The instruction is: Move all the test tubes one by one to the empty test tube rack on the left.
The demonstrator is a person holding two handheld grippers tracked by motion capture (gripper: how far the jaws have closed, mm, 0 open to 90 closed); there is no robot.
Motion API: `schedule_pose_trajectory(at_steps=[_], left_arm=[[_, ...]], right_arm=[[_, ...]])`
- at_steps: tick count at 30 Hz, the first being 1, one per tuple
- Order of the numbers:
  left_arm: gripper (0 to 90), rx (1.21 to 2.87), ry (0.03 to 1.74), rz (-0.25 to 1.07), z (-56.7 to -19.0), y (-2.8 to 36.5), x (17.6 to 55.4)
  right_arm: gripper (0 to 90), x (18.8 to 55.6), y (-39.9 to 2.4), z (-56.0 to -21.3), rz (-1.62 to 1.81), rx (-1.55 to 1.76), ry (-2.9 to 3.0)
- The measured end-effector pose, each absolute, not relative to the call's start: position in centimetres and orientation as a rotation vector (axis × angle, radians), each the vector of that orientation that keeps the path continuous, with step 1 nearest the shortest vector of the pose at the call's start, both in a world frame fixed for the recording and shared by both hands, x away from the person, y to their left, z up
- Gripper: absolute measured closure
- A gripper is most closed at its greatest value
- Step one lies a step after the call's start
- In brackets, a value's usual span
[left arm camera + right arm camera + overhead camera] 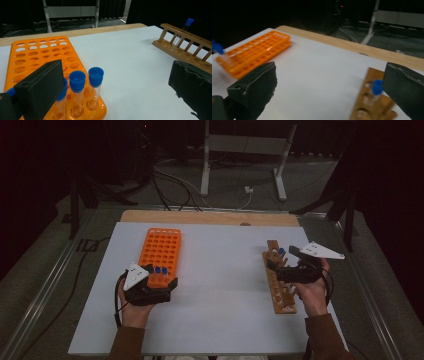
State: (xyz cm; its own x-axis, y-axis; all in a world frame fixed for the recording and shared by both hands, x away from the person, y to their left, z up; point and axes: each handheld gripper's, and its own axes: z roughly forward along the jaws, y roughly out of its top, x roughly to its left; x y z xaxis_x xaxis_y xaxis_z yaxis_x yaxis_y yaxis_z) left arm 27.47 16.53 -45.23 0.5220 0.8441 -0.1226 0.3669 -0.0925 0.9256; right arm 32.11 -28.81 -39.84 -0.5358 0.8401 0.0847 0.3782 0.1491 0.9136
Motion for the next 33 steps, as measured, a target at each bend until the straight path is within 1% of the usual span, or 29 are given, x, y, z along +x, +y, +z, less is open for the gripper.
schedule_pose_trajectory(at_steps=[4, 8, 13, 21, 24, 26, 31, 33], left_arm=[[1.2, 1.679, 1.029, 0.559, -45.2, 16.3, 27.4], [1.2, 1.667, 1.014, 0.588, -44.9, 16.0, 27.1], [1.3, 1.66, 0.99, 0.59, -44.4, 15.7, 26.9], [1.3, 1.668, 0.952, 0.583, -44.1, 14.7, 26.7], [1.3, 1.673, 0.943, 0.579, -44.1, 14.4, 26.7], [1.3, 1.682, 0.938, 0.578, -44.2, 14.2, 26.7], [1.3, 1.697, 0.921, 0.571, -44.3, 13.5, 26.6], [1.3, 1.7, 0.916, 0.568, -44.2, 13.4, 26.6]], right_arm=[[0.5, 33.1, -29.6, -40.2, 1.341, 1.205, 1.97], [0.5, 33.6, -29.8, -40.2, 1.323, 1.217, 1.965], [0.7, 34.5, -29.9, -40.4, 1.283, 1.235, 1.966], [10.0, 36.2, -30.7, -41.4, 1.218, 1.305, 1.95], [16.7, 36.7, -30.9, -41.7, 1.199, 1.325, 1.943], [23.4, 37.0, -30.9, -42.1, 1.179, 1.34, 1.948], [46.2, 37.7, -30.5, -43.0, 1.12, 1.341, 1.98], [52.1, 37.9, -30.4, -43.3, 1.102, 1.35, 1.983]])
